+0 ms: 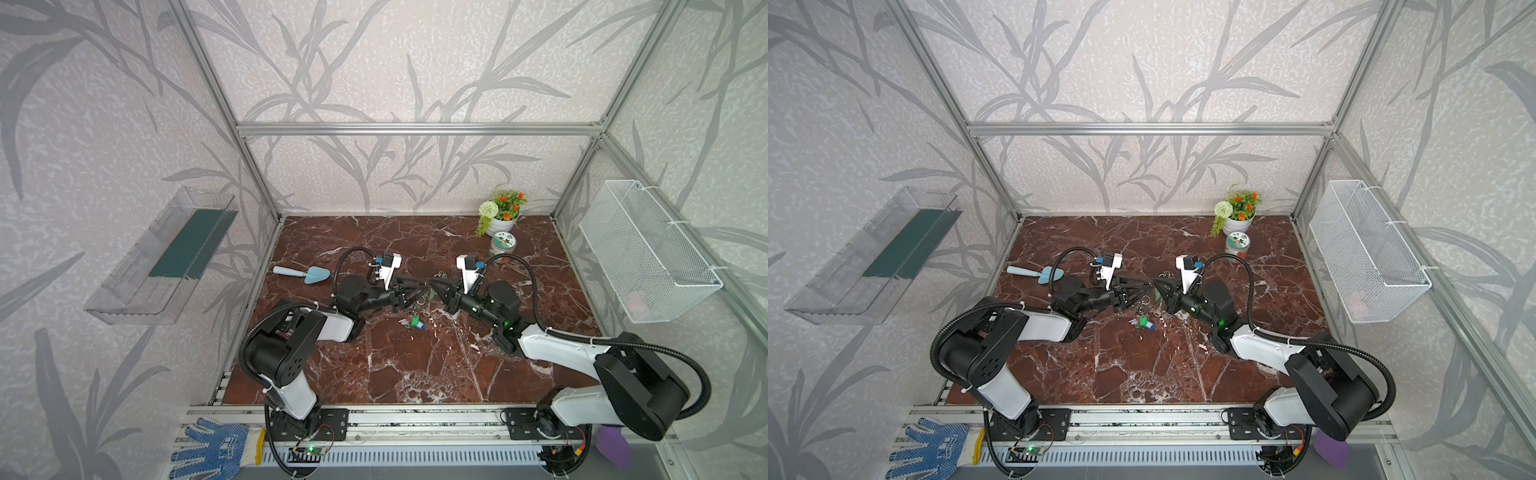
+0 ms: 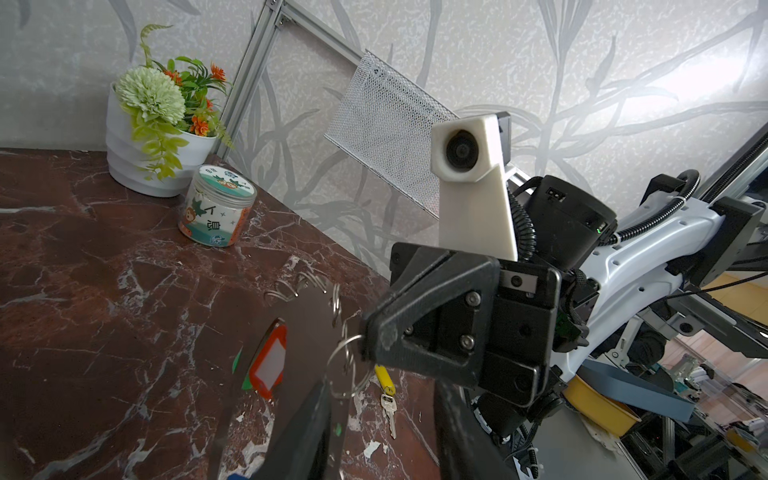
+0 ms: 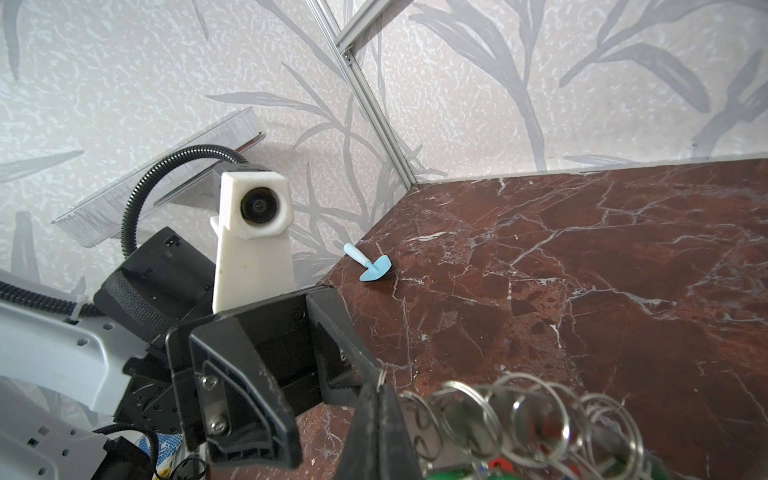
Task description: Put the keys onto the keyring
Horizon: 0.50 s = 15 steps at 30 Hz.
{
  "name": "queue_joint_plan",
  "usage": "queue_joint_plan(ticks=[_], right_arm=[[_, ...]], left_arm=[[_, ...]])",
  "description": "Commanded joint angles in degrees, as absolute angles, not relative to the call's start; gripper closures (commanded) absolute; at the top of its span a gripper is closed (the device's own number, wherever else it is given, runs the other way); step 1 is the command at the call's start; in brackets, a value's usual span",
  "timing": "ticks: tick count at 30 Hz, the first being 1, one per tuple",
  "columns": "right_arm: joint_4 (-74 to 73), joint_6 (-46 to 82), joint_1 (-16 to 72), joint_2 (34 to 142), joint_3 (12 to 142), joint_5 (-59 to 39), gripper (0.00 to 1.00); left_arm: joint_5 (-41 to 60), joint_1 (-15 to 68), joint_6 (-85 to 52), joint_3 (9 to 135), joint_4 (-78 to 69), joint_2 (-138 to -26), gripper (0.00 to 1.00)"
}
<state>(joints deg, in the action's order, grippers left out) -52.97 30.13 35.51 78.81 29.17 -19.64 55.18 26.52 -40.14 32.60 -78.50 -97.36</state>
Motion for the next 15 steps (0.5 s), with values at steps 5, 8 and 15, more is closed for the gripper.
queue_joint_plan(ticks=[5, 8, 15], right_arm=[[-59.06, 30.76, 35.26, 78.92, 29.71, -20.83, 1.0], [-59.06, 30.76, 35.3, 79.11, 29.75, -20.83, 1.0], [-59.24, 30.67, 35.24, 79.75, 29.45, -21.23, 1.0]], left_arm=[[59.24, 26.42, -43.24, 34.98, -80.85, -99.48, 0.62], [59.75, 26.42, -43.07, 34.63, -80.86, -98.93, 0.66], [59.75, 26.37, -43.48, 34.8, -80.79, -98.44, 0.77]])
